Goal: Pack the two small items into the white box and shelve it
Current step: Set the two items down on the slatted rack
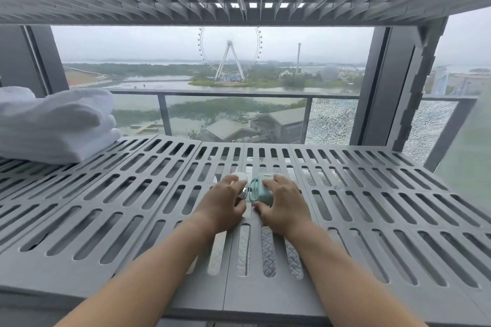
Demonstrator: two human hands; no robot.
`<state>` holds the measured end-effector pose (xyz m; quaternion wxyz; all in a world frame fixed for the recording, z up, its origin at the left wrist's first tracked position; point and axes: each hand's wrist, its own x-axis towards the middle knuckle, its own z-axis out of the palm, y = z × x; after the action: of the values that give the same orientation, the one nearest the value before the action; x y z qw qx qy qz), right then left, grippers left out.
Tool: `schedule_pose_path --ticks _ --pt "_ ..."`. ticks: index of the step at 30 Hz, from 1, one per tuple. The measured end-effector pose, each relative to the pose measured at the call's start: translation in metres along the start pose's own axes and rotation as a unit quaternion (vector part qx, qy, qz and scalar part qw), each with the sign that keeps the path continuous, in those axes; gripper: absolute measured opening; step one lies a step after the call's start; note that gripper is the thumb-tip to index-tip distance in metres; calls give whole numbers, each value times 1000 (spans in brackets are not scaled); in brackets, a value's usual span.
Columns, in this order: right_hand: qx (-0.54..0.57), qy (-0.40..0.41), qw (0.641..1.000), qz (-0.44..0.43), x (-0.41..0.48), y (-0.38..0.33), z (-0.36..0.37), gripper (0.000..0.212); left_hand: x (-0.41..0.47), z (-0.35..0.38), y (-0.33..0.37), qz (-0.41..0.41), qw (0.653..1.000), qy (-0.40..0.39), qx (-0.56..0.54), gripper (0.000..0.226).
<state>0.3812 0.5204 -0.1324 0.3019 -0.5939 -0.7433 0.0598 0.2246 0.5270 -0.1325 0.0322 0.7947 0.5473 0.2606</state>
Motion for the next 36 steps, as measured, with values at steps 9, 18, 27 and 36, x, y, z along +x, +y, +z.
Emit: schedule_pose_path --ticks 9,18,27,36 --pt "-9 -22 999 36 16 -5 10 48 11 11 -1 -39 998 27 -50 50" --pt "7 63 998 29 11 7 -3 39 5 9 -1 -23 990 142 11 38" --pt "16 67 997 -27 11 -6 -8 34 -5 -10 3 -12 992 116 40 34" --pt "120 32 976 -181 -15 -84 -19 21 -85 -79 0 -50 977 193 74 19"
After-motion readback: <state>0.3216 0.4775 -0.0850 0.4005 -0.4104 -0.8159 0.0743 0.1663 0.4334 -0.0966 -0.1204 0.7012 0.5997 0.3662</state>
